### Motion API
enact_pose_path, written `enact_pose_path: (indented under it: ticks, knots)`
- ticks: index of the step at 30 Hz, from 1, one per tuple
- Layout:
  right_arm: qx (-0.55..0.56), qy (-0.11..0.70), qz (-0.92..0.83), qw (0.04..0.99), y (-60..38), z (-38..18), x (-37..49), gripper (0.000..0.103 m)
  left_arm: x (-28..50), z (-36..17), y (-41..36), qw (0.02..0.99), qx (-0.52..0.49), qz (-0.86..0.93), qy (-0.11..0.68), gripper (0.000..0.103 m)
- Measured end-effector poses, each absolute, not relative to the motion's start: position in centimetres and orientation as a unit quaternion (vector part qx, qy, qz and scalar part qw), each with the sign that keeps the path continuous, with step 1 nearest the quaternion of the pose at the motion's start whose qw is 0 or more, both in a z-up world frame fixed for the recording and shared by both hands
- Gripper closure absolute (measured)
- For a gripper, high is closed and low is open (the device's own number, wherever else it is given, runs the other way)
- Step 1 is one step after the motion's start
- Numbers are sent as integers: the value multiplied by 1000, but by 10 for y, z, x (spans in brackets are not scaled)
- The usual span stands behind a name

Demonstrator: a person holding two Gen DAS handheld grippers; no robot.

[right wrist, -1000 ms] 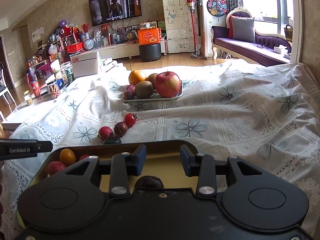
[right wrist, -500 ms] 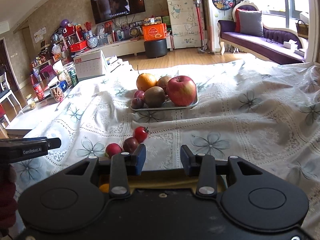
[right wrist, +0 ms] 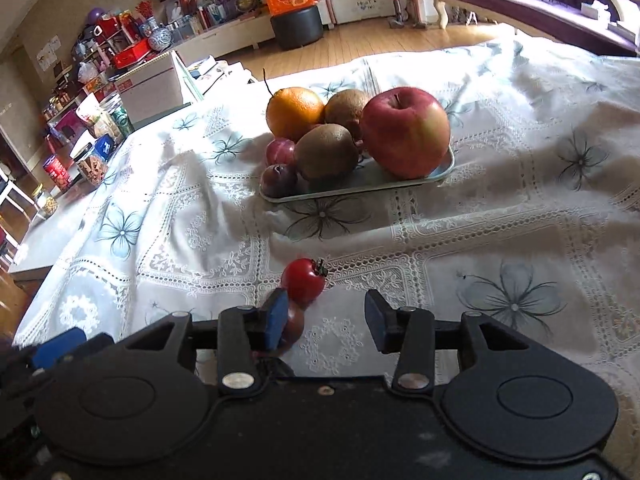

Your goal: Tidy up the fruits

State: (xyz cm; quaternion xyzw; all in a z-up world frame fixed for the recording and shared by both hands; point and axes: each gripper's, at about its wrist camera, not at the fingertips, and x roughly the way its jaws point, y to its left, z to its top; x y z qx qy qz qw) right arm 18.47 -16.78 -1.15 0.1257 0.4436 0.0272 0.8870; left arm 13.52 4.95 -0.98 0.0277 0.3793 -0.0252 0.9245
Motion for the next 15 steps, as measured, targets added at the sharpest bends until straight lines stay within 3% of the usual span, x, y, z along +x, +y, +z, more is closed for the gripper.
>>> enact_pose_path:
  ticks: [5, 15]
  knots:
    - [181, 467, 12, 866, -162, -28, 211, 56, 135, -9, 50, 924, 25, -36, 380, 62]
    - [157, 488, -20, 858, -140, -47, 235, 55, 138, -24, 66, 929, 18, -62, 364, 62]
